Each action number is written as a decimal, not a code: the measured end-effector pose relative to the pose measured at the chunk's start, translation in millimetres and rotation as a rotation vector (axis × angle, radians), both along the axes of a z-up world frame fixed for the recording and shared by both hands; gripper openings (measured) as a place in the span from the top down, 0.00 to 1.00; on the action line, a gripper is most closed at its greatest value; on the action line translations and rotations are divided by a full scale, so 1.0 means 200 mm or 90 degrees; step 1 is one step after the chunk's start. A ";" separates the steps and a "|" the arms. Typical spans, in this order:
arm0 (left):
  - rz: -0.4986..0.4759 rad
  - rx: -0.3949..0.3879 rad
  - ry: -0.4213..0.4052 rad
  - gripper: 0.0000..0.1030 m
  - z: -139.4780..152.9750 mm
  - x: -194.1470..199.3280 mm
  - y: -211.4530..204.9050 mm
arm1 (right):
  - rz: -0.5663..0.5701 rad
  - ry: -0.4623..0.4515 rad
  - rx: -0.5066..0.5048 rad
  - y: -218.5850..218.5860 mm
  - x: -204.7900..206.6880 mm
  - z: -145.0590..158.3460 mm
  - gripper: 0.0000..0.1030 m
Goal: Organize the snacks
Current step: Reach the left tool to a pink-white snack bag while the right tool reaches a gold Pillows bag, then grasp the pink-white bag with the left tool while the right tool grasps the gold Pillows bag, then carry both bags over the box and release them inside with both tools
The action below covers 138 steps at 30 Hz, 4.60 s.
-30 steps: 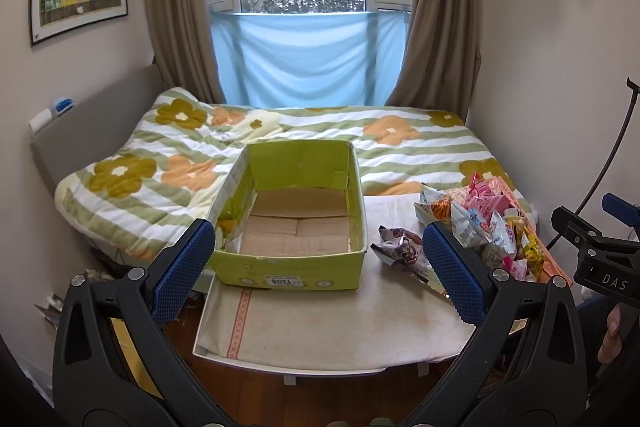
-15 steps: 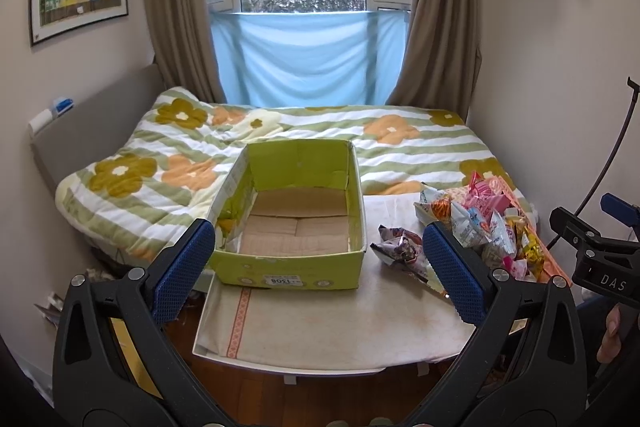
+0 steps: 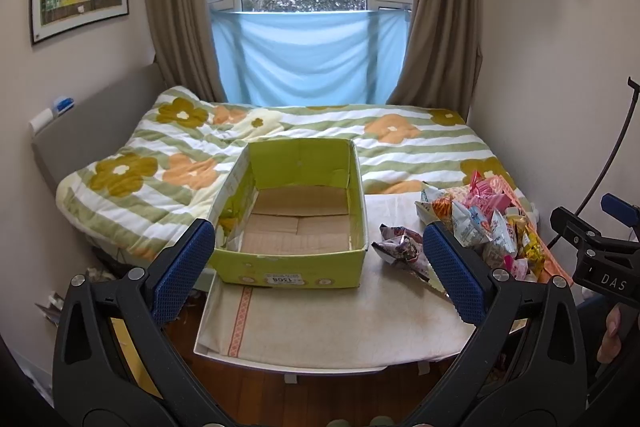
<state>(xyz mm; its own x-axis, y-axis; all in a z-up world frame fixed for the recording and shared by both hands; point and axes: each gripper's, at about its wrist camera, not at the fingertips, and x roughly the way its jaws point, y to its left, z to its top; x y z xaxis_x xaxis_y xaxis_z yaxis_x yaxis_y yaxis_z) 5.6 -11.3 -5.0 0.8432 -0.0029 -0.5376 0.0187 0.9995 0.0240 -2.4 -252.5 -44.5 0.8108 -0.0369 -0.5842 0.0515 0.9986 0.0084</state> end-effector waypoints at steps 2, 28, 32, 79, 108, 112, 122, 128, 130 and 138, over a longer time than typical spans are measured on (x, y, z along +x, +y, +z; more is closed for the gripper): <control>0.000 0.000 -0.001 0.00 0.00 0.00 0.00 | 0.000 0.000 0.000 0.00 0.00 0.00 0.00; -0.168 -0.042 0.130 0.00 -0.33 0.24 -0.19 | -0.101 0.093 0.041 -0.27 -0.06 -0.23 0.00; -0.202 -0.048 0.156 0.00 -0.41 0.31 -0.35 | -0.117 0.133 0.069 -0.36 -0.05 -0.36 0.00; -0.440 -0.041 0.383 0.60 -1.23 0.63 -1.51 | 0.042 0.312 0.144 -1.00 0.66 -1.01 0.52; -0.294 -0.126 0.208 0.62 -0.50 0.55 -0.85 | 0.077 0.155 0.125 -0.86 0.55 -0.39 0.54; -0.260 -0.155 0.180 0.62 -0.43 0.61 -0.63 | 0.099 0.133 0.112 -0.73 0.60 -0.28 0.54; -0.182 -0.171 0.136 0.62 -0.31 0.86 0.04 | 0.172 0.092 0.116 -0.18 0.82 -0.12 0.54; -0.146 -0.157 0.160 0.62 -0.34 1.06 0.43 | 0.226 0.098 0.139 0.22 1.01 -0.12 0.54; -0.138 -0.154 0.183 0.62 -0.38 1.13 0.55 | 0.239 0.105 0.142 0.36 1.07 -0.15 0.54; -0.143 -0.128 0.273 0.62 -0.65 1.27 0.75 | 0.241 0.167 0.175 0.76 1.17 -0.31 0.54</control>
<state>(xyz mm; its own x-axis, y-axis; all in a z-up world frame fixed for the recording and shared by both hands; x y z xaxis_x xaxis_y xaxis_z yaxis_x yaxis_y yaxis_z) 259.1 138.3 -134.4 0.5142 -0.2970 -0.8046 0.1988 0.9538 -0.2251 232.0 -101.2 -107.2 0.5629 0.4128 -0.7161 -0.2767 0.9105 0.3073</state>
